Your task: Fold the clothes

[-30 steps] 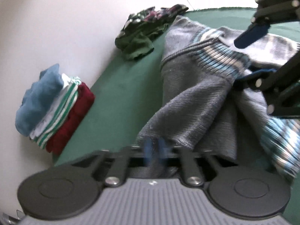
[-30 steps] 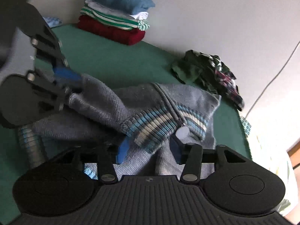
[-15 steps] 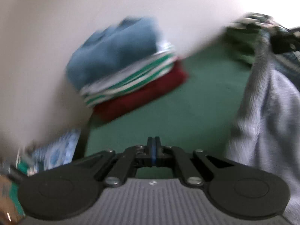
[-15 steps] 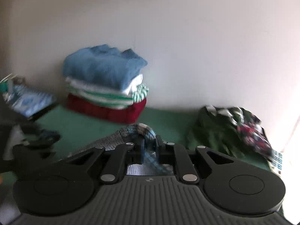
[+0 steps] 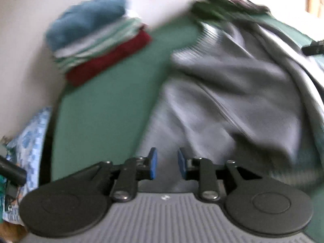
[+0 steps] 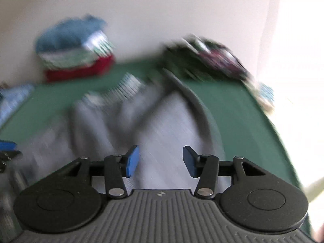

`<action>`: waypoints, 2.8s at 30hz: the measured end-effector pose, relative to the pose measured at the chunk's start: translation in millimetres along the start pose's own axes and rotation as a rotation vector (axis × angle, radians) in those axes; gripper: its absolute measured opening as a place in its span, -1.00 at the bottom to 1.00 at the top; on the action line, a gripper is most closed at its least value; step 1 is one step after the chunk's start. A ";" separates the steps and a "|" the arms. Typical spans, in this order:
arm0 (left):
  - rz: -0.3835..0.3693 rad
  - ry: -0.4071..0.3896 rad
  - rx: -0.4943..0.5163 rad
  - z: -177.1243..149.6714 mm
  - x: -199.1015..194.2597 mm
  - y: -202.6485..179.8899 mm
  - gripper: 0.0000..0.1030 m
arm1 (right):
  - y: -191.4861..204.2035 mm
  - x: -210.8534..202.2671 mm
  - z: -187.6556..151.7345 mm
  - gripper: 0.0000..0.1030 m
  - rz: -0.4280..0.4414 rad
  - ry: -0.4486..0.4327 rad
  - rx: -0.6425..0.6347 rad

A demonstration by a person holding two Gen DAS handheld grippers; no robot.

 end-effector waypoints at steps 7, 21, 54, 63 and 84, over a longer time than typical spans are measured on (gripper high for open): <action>0.061 0.014 0.014 -6.8 -1.3 -6.1 -0.34 | -15.8 -35.5 -69.4 0.09 -0.082 0.124 0.013; 0.141 0.002 -0.003 -41.1 -35.2 8.4 0.55 | -54.0 -45.0 -29.0 -0.98 -0.219 0.011 -0.022; 0.117 0.093 -0.296 -46.6 -6.1 50.4 0.14 | 23.9 -63.6 -60.9 -0.83 0.173 0.091 0.140; 0.215 0.091 -0.230 -12.0 36.0 95.3 -0.11 | -66.6 -116.2 -25.0 -0.85 -0.135 -0.070 0.241; -0.139 0.013 -0.081 -43.6 -60.7 -27.7 0.59 | 126.8 -75.9 -97.9 0.09 0.455 0.107 -0.532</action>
Point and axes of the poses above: each gripper's, at about its wrist camera, not at the fingertips, and x roughly the way its jaws point, y to its left, z to its top, the point moved 3 cm from there along x, roughly the way its jaws point
